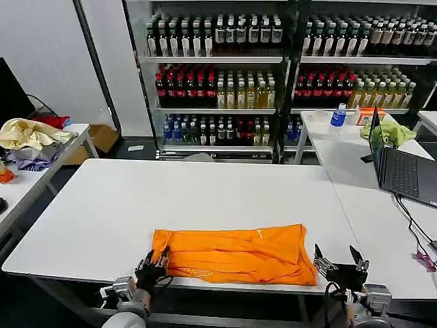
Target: Fold and organize the clothes.
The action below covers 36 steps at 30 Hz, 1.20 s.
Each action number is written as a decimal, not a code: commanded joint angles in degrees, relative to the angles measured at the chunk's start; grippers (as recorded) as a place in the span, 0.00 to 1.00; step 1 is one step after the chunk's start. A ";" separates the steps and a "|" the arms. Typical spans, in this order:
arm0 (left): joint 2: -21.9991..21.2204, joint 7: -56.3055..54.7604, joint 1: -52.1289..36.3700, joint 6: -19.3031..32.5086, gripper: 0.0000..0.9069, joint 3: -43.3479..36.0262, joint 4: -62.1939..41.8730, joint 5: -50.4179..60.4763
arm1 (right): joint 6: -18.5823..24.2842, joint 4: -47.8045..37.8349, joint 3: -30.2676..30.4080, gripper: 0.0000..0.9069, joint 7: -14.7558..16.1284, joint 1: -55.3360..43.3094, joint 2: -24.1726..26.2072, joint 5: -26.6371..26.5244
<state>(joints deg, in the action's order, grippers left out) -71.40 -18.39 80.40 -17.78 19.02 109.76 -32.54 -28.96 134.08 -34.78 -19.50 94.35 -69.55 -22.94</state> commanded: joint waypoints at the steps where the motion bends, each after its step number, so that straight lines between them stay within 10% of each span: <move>1: -1.02 0.53 0.66 0.82 0.02 0.23 -0.35 -1.64 | 0.04 0.28 -0.19 1.00 -0.07 0.52 -0.15 0.13; 8: 0.02 1.10 0.57 1.20 0.02 3.21 0.62 -3.55 | 0.17 0.33 -0.07 1.00 -0.49 0.29 -0.34 0.14; 25: 21.43 3.86 -7.29 -2.06 0.02 23.01 -5.14 -13.25 | 0.11 0.32 -0.60 1.00 -0.53 -0.80 0.24 -1.10; 36: 14.12 4.45 -7.41 -5.65 0.02 18.40 11.17 -32.44 | -0.13 -0.19 -0.06 1.00 -0.93 -0.43 -0.64 -0.32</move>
<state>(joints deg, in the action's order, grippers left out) -55.27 -15.28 74.59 -21.03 37.24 110.33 -49.11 -28.88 134.30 -35.15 -20.26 93.94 -69.75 -23.56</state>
